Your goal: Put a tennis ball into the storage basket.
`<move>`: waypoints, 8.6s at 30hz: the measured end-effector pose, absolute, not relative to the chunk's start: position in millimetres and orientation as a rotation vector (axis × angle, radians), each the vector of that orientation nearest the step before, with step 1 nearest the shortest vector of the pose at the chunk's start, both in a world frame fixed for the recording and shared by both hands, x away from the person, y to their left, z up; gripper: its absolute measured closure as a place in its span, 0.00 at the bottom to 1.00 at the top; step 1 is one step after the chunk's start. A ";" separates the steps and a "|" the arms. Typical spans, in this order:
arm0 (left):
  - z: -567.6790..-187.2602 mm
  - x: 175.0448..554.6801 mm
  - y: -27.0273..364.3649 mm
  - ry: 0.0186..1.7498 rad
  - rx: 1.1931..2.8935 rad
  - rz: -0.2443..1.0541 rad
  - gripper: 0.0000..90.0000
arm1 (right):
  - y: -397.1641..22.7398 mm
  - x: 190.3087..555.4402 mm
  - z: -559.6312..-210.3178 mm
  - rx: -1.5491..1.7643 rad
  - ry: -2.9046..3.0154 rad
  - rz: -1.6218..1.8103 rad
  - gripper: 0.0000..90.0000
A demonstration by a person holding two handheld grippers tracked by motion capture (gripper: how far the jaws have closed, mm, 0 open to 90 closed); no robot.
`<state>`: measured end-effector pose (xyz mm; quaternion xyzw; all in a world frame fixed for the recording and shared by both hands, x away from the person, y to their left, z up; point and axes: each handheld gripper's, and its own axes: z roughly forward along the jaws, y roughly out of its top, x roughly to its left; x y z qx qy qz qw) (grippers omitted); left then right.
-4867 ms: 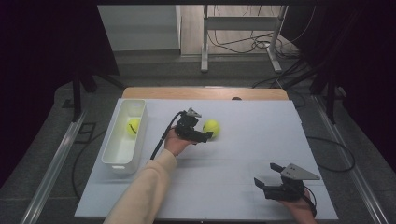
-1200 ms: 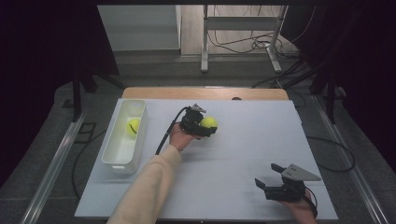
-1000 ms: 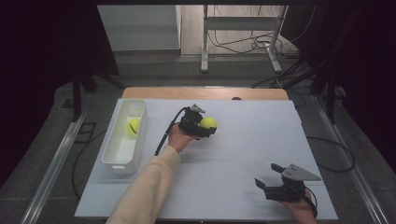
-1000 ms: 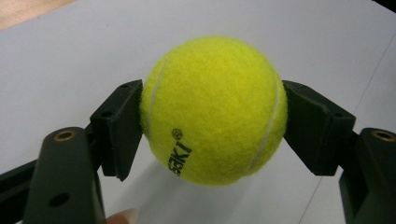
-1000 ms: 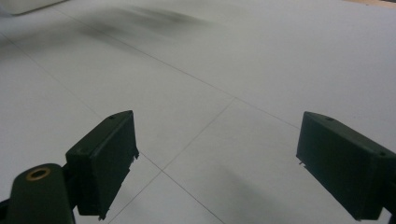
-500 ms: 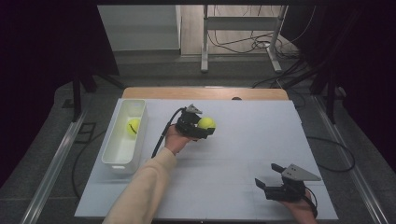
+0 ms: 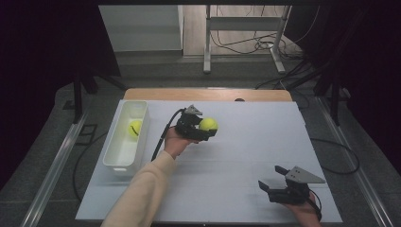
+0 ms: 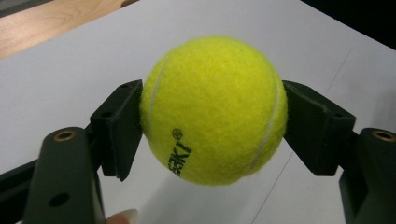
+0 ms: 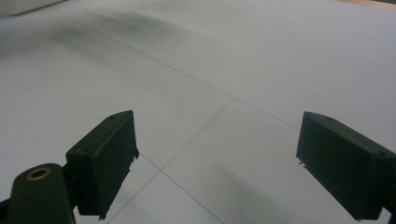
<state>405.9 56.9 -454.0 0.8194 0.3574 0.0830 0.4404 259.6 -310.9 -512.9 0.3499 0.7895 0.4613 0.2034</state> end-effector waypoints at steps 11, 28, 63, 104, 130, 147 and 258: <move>-449.3 398.3 65.3 0.884 2.015 0.211 0.30 | -310.5 259.2 -512.8 0.977 2.202 1.287 0.14; -443.6 387.9 70.5 0.865 1.988 0.207 0.30 | -310.5 259.2 -513.0 0.975 2.203 1.286 0.14; -424.8 370.3 89.3 0.840 1.957 0.241 0.30 | -310.7 259.0 -512.5 0.976 2.199 1.286 0.14; -414.6 349.7 121.7 0.869 1.907 0.293 0.30 | -310.5 258.8 -512.5 0.972 2.198 1.281 0.14; -415.6 344.1 140.7 0.900 1.891 0.317 0.30 | -310.7 258.5 -512.2 0.973 2.193 1.280 0.14; -413.4 334.7 160.6 0.930 1.866 0.353 0.30 | -310.9 258.8 -512.4 0.978 2.192 1.279 0.14; -431.7 316.1 285.5 1.253 1.781 0.475 0.30 | -311.2 259.6 -513.4 0.990 2.190 1.265 0.14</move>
